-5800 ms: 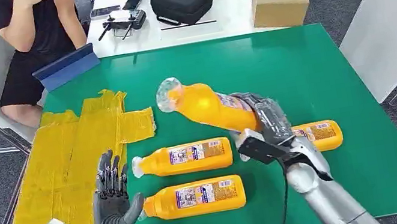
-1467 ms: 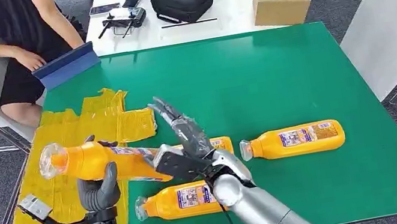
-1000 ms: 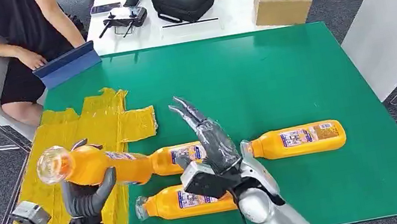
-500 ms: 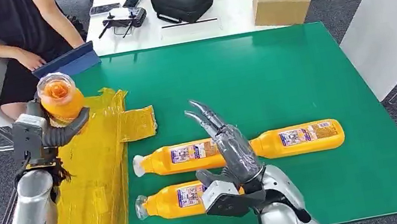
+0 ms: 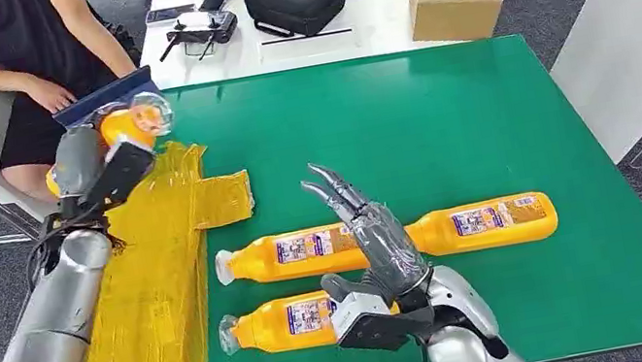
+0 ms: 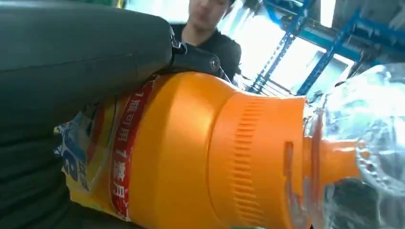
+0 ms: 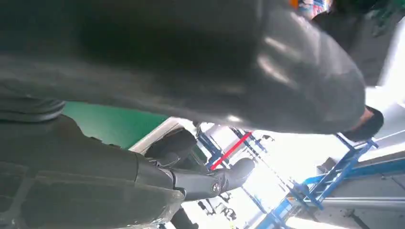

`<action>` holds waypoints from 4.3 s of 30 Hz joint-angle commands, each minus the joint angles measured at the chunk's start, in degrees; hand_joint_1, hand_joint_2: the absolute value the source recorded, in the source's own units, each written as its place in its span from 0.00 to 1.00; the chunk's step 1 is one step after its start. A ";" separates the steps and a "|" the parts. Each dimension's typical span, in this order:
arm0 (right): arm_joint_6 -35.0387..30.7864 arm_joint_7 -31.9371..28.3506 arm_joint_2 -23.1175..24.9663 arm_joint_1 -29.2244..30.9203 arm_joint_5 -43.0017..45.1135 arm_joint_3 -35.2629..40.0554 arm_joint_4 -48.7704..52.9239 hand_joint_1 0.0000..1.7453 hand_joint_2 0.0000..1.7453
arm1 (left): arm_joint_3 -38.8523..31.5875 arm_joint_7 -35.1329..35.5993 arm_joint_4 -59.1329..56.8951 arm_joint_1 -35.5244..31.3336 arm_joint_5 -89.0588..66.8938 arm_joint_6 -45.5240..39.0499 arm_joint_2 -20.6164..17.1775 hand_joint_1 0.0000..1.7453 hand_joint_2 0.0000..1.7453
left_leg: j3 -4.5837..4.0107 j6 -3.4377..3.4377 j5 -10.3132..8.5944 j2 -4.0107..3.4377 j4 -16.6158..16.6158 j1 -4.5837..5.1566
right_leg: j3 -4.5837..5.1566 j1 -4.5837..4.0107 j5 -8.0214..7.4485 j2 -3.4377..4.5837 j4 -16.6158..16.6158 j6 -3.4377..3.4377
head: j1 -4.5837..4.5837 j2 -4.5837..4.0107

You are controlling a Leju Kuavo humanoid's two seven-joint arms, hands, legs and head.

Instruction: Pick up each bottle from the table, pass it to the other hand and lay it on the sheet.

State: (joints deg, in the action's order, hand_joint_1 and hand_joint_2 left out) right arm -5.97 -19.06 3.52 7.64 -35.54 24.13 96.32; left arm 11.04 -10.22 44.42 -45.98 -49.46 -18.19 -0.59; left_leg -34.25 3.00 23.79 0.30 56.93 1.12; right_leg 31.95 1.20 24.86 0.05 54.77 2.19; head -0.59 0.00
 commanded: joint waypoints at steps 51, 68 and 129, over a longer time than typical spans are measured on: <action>0.85 0.93 -4.22 -11.15 -12.54 -19.81 6.74 0.00 0.00 | -18.41 -5.78 47.57 33.64 42.01 23.32 1.94 0.00 0.00 | 0.21 -0.25 0.30 -0.35 0.00 0.00 | -0.19 0.01 0.18 0.27 -0.05 -0.13 | 0.00 0.00; 0.08 2.02 -4.54 -17.71 -16.90 -31.91 12.96 0.00 0.00 | -16.89 -7.08 62.41 51.14 55.63 24.45 7.44 0.00 0.00 | 0.13 -0.13 0.20 -0.14 -0.12 0.04 | -0.09 0.04 0.09 0.22 -0.15 -0.06 | 0.04 0.00; -2.13 5.45 -24.57 -6.48 -22.31 -23.00 -20.77 0.00 1.00 | -17.65 -9.50 66.20 64.27 60.77 25.46 7.64 0.00 0.00 | 0.33 0.09 0.47 -0.01 -0.11 0.09 | -0.42 0.03 0.19 0.01 -0.37 0.10 | 0.04 0.00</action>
State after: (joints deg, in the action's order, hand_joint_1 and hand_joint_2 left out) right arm -7.89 -13.51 -21.09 -1.44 -58.21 -2.05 81.26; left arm -7.50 -19.85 113.11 18.78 11.34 7.52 8.96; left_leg -34.07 3.27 24.24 0.37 56.89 1.26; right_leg 31.67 1.28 25.06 0.01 54.49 2.40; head -0.55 0.00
